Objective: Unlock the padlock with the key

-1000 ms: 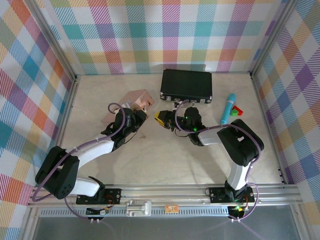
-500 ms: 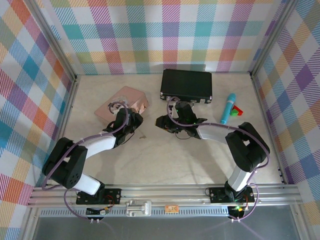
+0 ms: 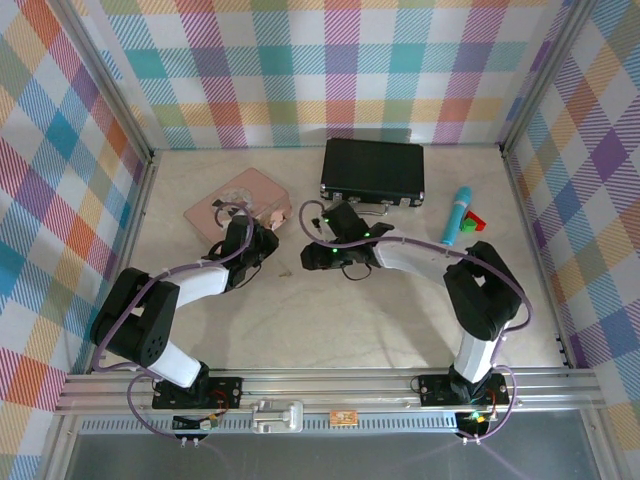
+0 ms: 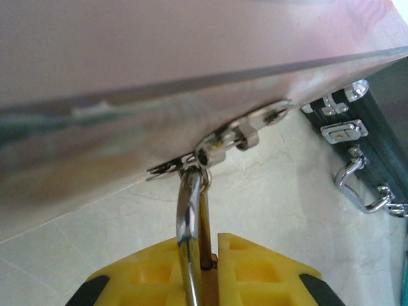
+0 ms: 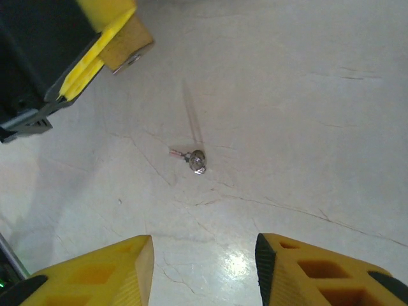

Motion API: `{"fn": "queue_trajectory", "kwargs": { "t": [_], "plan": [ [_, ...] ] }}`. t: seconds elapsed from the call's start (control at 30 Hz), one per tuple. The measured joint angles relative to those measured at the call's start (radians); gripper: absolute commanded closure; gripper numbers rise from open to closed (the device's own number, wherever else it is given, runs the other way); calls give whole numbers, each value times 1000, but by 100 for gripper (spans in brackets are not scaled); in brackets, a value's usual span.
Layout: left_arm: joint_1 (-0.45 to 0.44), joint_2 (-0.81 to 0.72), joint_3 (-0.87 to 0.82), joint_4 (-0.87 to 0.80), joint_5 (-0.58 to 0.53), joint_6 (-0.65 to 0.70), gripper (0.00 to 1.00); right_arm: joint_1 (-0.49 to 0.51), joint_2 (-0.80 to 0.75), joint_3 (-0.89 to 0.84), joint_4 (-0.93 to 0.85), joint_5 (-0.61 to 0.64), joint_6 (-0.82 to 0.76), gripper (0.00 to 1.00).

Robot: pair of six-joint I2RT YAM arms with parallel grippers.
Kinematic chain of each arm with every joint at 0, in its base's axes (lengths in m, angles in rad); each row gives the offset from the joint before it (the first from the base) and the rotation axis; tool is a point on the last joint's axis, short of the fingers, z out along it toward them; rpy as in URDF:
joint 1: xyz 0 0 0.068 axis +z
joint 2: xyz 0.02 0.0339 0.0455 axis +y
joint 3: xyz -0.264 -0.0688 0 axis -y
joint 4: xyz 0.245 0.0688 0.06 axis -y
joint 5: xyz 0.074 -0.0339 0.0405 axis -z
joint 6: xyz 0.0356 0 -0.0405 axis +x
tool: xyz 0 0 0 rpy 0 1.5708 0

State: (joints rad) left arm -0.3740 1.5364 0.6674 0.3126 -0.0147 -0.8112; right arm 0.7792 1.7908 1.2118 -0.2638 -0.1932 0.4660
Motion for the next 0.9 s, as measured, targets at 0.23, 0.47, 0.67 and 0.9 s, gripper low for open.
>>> {"fn": "queue_trajectory", "kwargs": {
  "t": [0.23, 0.47, 0.67, 0.9],
  "plan": [
    [6, 11, -10, -9, 16, 53, 96, 50, 130, 111, -77, 36, -114, 52],
    [13, 26, -13, -26, 22, 88, 91, 75, 235, 201, -108, 74, -150, 55],
    [26, 63, -13, -27, 24, 105, 88, 80, 295, 257, -104, 90, -142, 59],
    [30, 65, -13, -39, 21, 107, 75, 82, 327, 271, -90, 96, -130, 61]
  ]
}}
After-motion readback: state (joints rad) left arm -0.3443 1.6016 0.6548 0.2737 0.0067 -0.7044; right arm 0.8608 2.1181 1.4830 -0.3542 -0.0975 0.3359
